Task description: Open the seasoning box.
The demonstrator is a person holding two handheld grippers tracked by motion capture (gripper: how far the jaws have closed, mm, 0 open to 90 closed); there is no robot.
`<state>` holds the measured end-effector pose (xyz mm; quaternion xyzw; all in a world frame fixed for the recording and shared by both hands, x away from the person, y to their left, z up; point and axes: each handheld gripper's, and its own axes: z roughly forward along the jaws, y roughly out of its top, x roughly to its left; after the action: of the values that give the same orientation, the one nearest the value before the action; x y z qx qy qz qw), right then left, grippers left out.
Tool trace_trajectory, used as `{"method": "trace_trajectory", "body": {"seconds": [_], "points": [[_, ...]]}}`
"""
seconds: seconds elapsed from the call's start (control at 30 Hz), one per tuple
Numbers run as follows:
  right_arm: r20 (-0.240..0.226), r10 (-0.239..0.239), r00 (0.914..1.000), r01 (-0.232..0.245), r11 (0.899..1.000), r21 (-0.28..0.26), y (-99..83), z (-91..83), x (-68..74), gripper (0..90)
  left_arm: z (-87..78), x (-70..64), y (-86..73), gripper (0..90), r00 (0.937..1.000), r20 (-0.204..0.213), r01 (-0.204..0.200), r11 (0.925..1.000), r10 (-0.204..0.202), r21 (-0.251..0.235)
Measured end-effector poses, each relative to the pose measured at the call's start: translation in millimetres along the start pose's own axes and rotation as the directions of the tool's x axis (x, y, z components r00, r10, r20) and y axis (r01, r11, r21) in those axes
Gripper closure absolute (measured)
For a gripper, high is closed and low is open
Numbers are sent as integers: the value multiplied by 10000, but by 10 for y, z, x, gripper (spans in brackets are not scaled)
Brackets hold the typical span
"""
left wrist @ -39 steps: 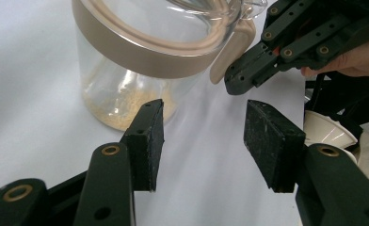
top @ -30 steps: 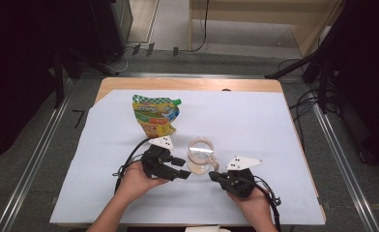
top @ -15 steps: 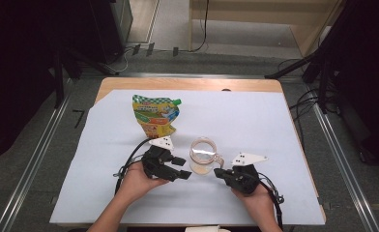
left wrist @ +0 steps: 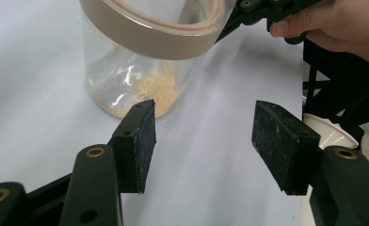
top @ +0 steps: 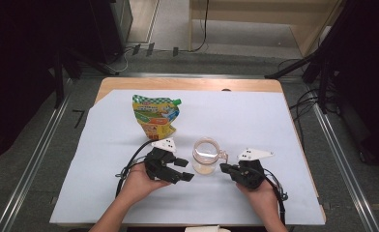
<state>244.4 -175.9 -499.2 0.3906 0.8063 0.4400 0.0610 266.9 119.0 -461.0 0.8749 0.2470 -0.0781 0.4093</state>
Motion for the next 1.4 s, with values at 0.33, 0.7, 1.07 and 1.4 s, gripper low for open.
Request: {"method": "trace_trajectory", "body": {"seconds": [0.33,0.7,1.07,1.4], "points": [[73,357,9993,-356,9993,-105,10,5,-129,900,5,20,0,414,9997,-193,-149,9999,148,-71],[349,517,9981,-509,9985,-223,69,103,-278,900,62,7,17,400,9977,-430,-531,9983,520,-240],[334,538,9980,-528,9982,-299,181,211,-434,900,151,84,74,331,9995,-284,-99,9999,98,-40],[-179,611,9980,-612,9981,-34,268,224,-528,900,80,169,269,312,9999,-134,-57,9999,55,-141]]}}
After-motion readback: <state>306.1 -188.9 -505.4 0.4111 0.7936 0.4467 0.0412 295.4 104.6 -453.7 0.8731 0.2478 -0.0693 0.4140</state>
